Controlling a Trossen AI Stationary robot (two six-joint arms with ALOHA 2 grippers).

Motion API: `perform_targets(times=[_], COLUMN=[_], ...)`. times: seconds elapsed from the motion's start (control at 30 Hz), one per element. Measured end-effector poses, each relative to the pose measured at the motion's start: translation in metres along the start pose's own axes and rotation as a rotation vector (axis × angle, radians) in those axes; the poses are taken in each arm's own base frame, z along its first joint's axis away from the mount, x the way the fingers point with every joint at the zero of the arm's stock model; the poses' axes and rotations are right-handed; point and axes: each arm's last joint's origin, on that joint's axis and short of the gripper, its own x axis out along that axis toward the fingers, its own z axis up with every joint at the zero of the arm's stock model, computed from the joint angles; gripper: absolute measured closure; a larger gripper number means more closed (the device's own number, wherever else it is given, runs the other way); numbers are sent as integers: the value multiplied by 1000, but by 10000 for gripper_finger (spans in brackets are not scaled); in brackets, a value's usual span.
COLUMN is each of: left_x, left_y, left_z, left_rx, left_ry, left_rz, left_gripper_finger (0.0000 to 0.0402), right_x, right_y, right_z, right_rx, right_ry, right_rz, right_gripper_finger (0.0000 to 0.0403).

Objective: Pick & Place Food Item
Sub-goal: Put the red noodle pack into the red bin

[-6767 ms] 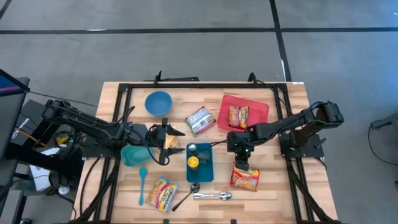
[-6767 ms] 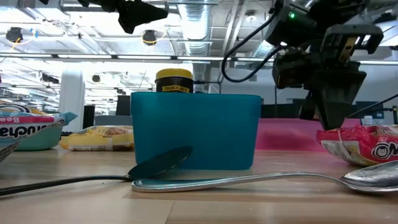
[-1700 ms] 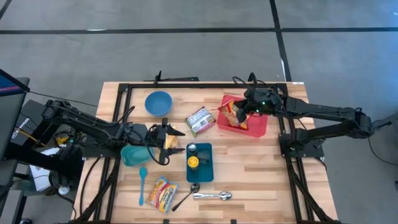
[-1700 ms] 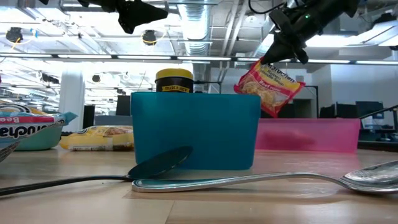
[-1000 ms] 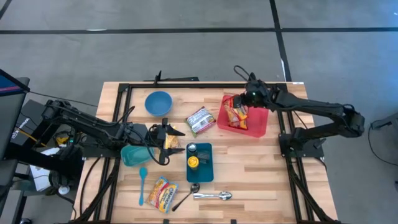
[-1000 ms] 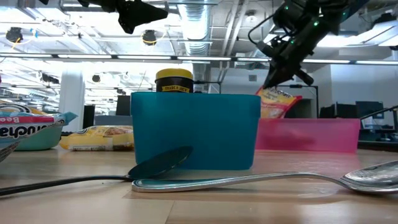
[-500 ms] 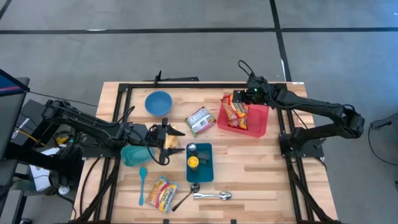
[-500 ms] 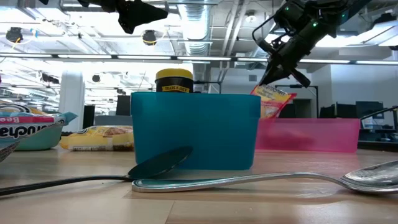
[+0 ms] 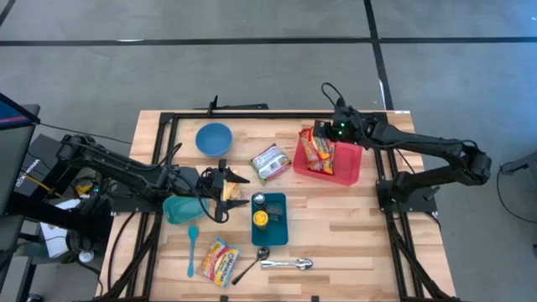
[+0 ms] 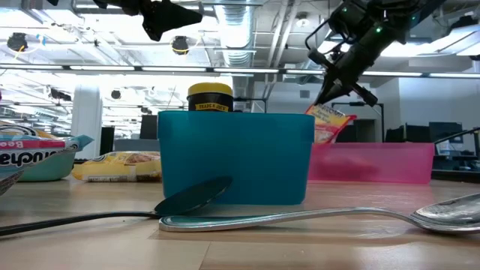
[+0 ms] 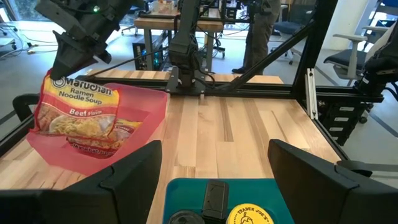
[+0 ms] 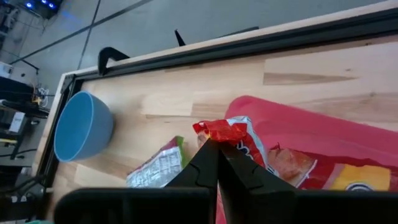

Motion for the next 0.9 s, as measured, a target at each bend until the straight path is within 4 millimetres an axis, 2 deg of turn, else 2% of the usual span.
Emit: perform_targets(times=[0.33, 0.67, 0.9], left_x=[0, 0, 0], left_y=[0, 2, 2], left_z=[0, 0, 0], left_rx=[0, -1, -1], left_ry=[0, 1, 2], left_rz=[2, 7, 7], left_gripper_finger=[112, 112, 112], right_x=[4, 28, 17], right_y=[5, -1, 0], right_z=[3, -6, -1], right_rx=[45, 12, -10], right_ry=[-46, -5, -24], right_rz=[36, -47, -34], right_gripper_finger=[403, 403, 403])
